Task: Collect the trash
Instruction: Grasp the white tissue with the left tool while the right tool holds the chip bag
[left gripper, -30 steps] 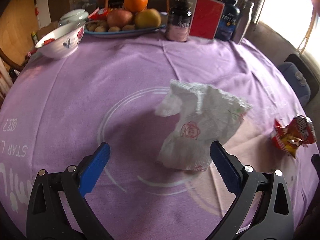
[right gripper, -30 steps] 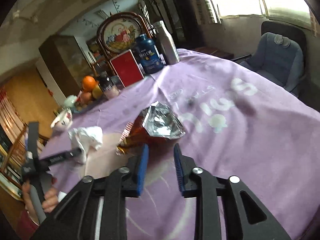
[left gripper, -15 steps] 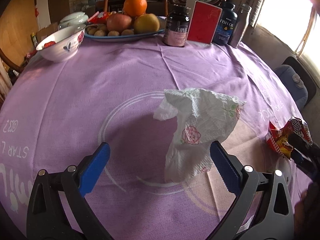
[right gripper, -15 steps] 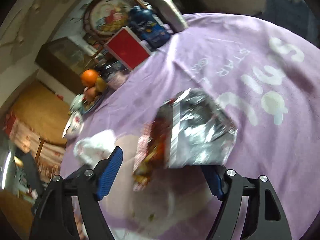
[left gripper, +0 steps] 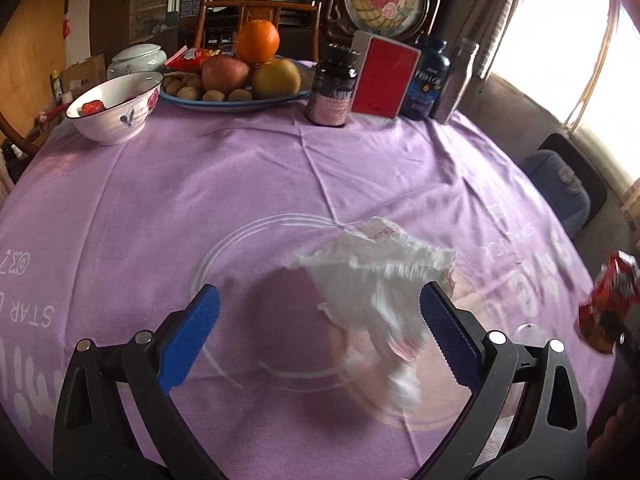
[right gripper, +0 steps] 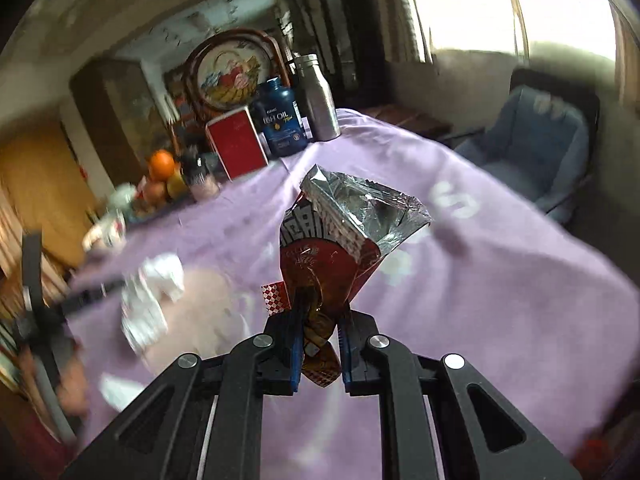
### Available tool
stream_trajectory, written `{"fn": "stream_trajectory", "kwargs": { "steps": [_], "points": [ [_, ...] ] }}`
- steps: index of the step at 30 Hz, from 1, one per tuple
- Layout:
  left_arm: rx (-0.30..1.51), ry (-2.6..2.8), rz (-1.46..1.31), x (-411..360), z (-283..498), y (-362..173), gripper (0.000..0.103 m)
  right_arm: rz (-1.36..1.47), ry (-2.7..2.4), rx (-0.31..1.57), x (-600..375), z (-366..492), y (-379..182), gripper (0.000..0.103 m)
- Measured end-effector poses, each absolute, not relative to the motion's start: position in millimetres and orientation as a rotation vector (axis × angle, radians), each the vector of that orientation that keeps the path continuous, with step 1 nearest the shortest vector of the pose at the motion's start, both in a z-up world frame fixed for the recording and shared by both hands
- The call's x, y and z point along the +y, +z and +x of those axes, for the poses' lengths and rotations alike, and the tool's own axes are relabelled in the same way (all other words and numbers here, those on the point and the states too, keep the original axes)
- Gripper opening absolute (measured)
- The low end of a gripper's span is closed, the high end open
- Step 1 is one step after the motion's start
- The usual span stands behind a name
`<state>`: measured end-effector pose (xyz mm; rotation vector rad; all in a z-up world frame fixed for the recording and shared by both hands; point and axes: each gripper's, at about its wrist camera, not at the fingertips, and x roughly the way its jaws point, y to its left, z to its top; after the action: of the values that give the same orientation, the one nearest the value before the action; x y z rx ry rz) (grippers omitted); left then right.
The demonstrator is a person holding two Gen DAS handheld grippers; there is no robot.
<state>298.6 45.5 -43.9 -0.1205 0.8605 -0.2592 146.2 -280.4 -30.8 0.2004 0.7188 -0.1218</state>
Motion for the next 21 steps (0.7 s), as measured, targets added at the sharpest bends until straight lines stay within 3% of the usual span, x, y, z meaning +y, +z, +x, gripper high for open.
{"fn": "stream_trajectory", "kwargs": {
  "steps": [5,6,8,13,21],
  "points": [
    [0.857,-0.285,-0.114,39,296,-44,0.096,0.02,-0.102,0.782,-266,122,-32,0.02],
    [0.857,-0.285,-0.109,38,296,-44,0.096,0.001,-0.099,0.782,-264,119,-32,0.024],
    [0.854,-0.279,-0.101,36,296,-44,0.096,-0.032,-0.111,0.761,-260,114,-31,0.046],
    [0.842,-0.267,-0.112,42,295,-42,0.096,-0.083,-0.163,0.701,-259,114,-32,0.07],
    [0.833,-0.263,-0.111,43,294,-40,0.096,-0.046,-0.285,0.69,-281,112,-47,0.076]
  ]
}}
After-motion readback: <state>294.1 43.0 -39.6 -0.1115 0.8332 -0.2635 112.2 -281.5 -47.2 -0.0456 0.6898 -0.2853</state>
